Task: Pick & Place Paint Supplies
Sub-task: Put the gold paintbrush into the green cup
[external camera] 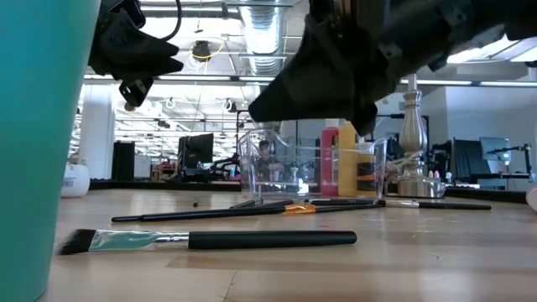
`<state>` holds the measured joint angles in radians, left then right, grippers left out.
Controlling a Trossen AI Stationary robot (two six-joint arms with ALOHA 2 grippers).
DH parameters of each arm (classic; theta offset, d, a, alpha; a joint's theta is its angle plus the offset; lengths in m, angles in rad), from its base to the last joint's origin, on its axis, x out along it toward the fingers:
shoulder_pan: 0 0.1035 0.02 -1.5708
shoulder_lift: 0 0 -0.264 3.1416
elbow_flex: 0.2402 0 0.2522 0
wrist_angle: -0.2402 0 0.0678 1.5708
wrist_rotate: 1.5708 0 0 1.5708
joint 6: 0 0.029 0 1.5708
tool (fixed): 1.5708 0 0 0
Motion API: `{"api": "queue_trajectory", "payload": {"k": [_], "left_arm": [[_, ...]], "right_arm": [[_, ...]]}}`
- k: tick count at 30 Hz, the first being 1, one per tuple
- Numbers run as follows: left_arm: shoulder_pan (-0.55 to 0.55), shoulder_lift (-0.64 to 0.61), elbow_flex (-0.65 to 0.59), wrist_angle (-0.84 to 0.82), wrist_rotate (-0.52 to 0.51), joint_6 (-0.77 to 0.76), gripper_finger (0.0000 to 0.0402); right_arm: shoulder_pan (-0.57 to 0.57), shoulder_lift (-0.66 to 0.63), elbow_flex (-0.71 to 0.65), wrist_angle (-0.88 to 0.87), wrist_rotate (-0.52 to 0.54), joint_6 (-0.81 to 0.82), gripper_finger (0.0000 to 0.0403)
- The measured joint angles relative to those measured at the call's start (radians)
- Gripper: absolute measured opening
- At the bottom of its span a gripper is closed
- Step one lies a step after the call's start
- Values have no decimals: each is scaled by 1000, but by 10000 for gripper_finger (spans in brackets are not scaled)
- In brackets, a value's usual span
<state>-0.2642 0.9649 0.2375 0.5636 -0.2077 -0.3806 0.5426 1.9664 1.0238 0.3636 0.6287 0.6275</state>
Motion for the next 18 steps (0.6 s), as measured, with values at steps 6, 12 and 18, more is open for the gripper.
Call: {"api": "queue_trajectory", "payload": {"k": [6,12,18], "left_arm": [[-11,0,0,137,457,91,1],[-152,0,0,231,710,216,0],[-190,0,0,231,713,270,0]], "right_arm": [[6,2,-2,18,0,-10,0],[5,3,-2,13,0,-10,0],[5,3,-2,13,0,-10,0]]}}
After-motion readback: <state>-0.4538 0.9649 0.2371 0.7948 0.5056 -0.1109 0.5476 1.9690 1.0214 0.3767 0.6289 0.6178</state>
